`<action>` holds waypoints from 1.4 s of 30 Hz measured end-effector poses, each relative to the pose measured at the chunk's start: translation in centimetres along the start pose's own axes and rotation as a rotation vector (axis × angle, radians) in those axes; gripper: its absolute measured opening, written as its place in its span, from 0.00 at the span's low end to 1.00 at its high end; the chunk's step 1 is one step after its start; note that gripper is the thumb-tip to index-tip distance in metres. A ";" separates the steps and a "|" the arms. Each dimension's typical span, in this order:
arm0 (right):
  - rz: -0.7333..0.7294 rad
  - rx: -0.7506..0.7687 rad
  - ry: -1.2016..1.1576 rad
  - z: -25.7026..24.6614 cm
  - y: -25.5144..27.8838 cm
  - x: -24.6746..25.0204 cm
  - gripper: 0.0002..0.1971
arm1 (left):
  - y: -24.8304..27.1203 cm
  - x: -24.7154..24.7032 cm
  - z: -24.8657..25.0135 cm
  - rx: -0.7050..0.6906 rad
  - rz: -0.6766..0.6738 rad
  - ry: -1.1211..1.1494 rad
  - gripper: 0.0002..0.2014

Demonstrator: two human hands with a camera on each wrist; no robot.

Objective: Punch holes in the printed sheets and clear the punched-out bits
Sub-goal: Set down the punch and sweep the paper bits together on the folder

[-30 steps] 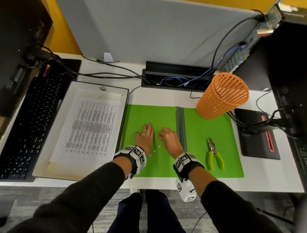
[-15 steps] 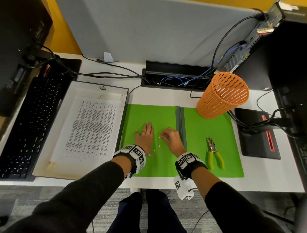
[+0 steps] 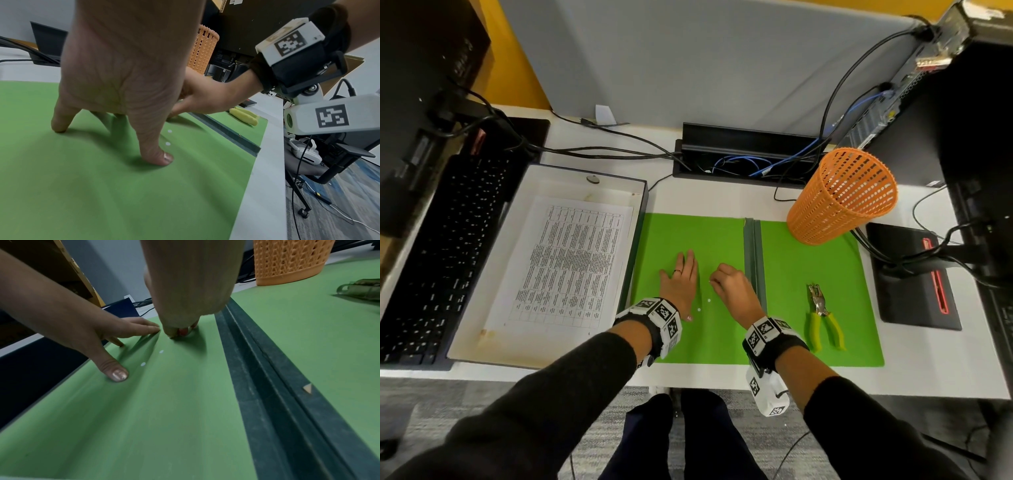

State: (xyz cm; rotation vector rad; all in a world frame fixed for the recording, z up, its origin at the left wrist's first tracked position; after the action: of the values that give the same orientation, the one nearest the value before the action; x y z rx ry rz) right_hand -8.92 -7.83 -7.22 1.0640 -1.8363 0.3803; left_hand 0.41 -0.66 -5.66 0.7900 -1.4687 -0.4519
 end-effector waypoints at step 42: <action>-0.061 -0.124 0.066 1.1 1.3 0.5 0.07 | 0.2 1.1 -0.1 -0.186 0.227 0.229 0.39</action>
State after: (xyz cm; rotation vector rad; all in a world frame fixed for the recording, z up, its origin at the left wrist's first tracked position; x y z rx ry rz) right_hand -10.71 -8.05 -7.13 1.0076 -1.7418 0.2591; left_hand 0.60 -1.25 -4.77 0.5026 -1.2640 -0.3091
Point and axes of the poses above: each hand's wrist, its own y-axis away from the middle knuckle, its own x-axis out of the back of the hand, z = x × y, the point moved 4 cm from there along -y, towards the middle knuckle, and after that the axes turned 5 degrees about -z, right-handed, at the moved point
